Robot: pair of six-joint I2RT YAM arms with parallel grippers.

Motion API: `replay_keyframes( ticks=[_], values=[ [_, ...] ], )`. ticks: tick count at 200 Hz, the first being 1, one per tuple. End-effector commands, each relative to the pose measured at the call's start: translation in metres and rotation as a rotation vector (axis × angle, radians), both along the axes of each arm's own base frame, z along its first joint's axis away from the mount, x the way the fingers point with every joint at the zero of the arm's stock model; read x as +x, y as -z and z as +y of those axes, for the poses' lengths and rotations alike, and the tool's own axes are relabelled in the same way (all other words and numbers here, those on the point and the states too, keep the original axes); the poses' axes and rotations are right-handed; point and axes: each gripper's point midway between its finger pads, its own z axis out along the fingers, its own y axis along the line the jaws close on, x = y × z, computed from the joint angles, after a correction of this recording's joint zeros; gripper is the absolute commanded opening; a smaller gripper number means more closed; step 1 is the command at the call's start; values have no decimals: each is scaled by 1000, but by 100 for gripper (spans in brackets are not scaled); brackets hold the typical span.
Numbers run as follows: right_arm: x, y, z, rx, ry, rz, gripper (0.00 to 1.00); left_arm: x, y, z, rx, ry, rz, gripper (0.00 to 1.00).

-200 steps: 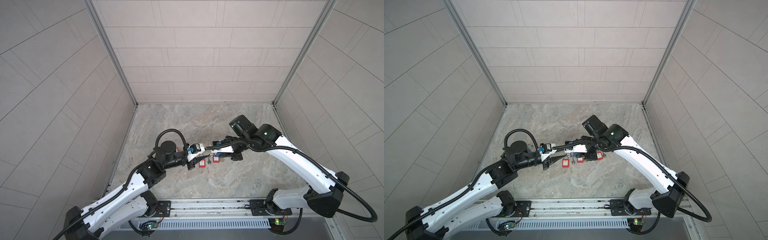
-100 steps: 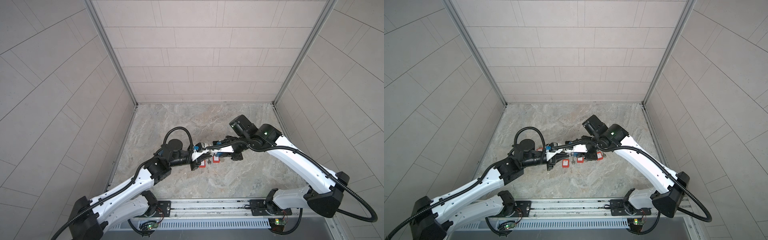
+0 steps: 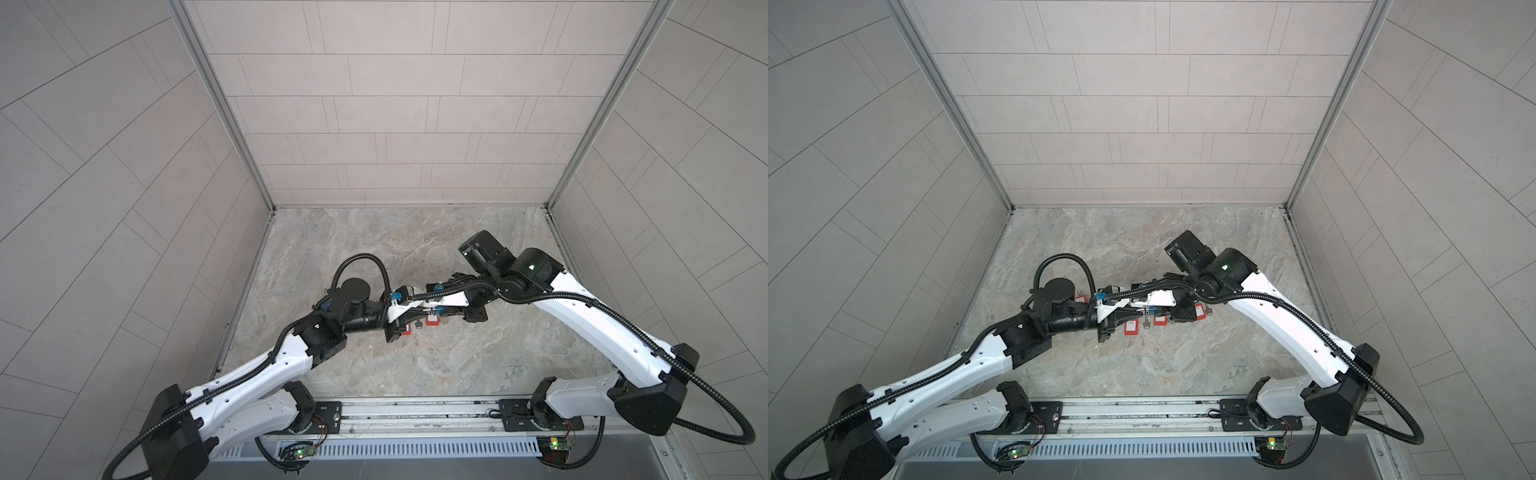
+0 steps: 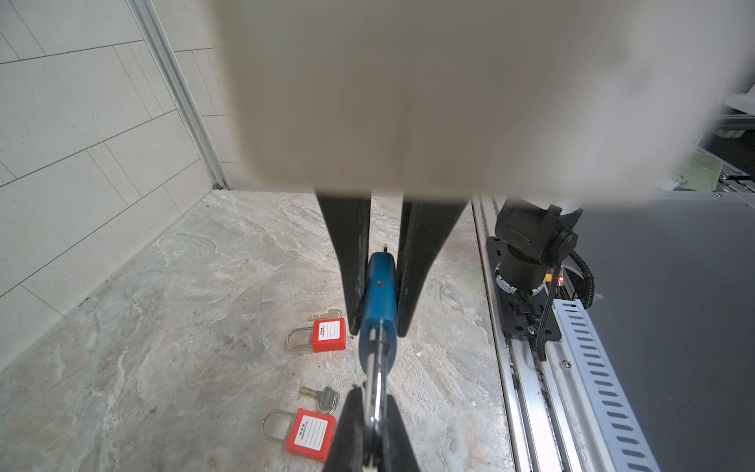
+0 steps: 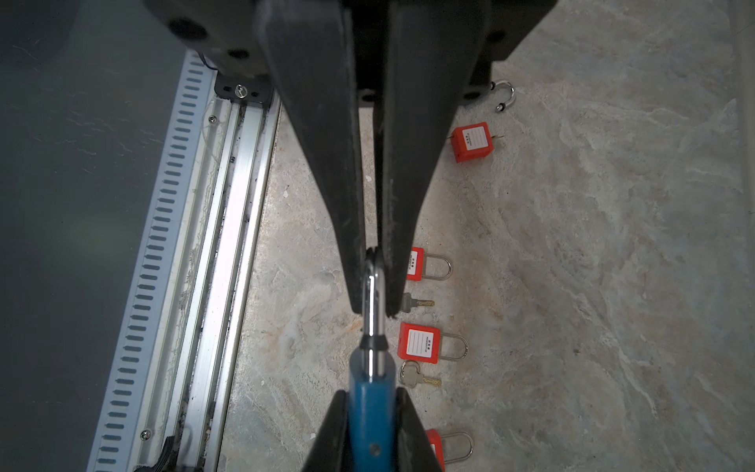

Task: Lock with the key

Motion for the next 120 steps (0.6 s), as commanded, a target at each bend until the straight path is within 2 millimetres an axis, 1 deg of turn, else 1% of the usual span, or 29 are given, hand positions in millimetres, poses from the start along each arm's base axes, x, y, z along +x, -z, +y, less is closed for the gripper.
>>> replay_keyframes(
  ticks=[1, 17, 36, 41, 68, 92, 102, 120],
  values=[
    [-17, -22, 21, 147, -98, 11, 5, -1, -33, -12, -84, 22, -66, 0],
    [-21, -24, 23, 168, -115, 29, 3, 0, -35, -15, -84, 15, -84, 0],
    [-21, -26, 26, 185, -120, 33, 3, -1, -37, -20, -96, 15, -88, 0],
    [-21, -26, 28, 191, -123, 32, 0, -1, -37, -22, -99, 17, -81, 0],
    [-14, -32, 33, 221, -114, 1, 0, -1, -38, -27, -136, 9, -43, 0],
    [-6, -40, 41, 259, -99, -24, 0, -1, -33, -27, -144, -3, -23, 0],
    [-6, -44, 45, 277, -106, -25, 0, -1, -31, -28, -139, -5, -17, 0],
    [-5, -45, 52, 290, -116, -16, 0, -2, -31, -31, -142, -3, -10, 0]
  ],
)
